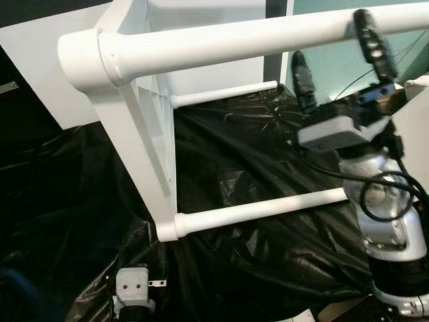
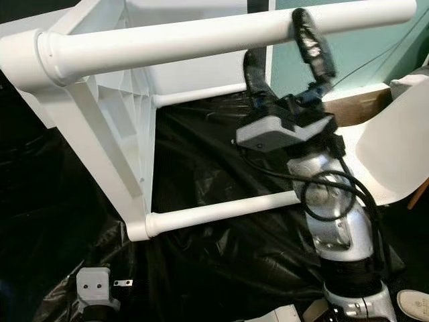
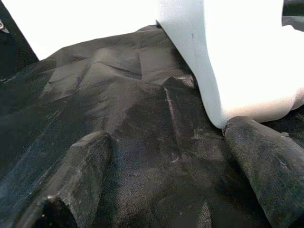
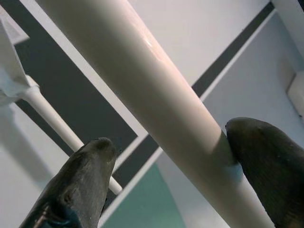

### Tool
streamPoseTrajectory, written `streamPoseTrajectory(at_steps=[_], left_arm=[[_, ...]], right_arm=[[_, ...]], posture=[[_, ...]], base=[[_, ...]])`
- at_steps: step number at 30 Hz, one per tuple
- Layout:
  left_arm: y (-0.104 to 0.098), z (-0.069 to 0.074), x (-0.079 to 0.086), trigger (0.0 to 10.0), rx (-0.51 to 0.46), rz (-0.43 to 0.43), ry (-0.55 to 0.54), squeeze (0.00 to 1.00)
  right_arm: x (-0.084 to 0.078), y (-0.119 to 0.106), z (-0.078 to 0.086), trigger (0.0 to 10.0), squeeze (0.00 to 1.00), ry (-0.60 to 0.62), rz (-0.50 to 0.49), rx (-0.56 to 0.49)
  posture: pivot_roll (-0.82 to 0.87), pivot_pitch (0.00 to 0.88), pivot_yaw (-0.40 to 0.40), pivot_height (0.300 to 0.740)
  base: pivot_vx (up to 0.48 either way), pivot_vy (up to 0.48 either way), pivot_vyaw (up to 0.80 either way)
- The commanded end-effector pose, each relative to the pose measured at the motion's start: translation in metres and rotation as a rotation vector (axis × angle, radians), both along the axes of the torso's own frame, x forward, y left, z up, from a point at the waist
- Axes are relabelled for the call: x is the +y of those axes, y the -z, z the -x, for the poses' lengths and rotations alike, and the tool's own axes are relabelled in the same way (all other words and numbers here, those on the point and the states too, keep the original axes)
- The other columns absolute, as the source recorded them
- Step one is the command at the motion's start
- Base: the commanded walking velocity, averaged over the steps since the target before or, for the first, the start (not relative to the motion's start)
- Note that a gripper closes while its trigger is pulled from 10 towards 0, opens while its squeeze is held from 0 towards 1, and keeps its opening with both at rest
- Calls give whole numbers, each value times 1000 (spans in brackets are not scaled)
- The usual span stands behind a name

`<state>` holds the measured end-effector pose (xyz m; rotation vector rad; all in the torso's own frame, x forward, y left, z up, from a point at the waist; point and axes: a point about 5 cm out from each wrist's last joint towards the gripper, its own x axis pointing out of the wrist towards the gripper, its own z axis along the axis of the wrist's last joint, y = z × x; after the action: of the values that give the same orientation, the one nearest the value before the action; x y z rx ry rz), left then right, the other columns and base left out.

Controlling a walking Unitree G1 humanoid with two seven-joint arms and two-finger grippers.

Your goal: Building children table

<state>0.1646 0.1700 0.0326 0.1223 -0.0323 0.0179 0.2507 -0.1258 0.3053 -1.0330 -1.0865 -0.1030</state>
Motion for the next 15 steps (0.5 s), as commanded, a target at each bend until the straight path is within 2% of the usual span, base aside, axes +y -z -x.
streamPoseTrajectory(at_steps=[1,2,3,4,9,15], left_arm=[[8,4,3,10000,39,-12,-24,0],[8,4,3,10000,39,-12,-24,0],[9,5,2,10000,40,-12,-24,0],[10,5,2,10000,41,-12,-24,0],[14,7,0,10000,50,-13,-25,0],[19,10,1,10000,62,-16,-20,0]], right_arm=[[7,-2,-2,10000,306,-32,9,15],[8,-3,-3,10000,306,-37,13,17],[12,-5,-4,10000,224,-48,29,14],[16,-7,-4,10000,0,-62,41,7],[24,-14,-4,10000,0,-84,59,-16],[24,-22,-7,10000,0,-55,40,-35]], posture=[[-80,0,104,740],[-80,0,104,740],[-78,0,104,740],[-77,0,103,740],[-70,0,100,740],[-71,0,100,740]], base=[[0,0,0],[0,0,0],[0,0,0],[0,0,0],[0,0,0],[0,0,0]])
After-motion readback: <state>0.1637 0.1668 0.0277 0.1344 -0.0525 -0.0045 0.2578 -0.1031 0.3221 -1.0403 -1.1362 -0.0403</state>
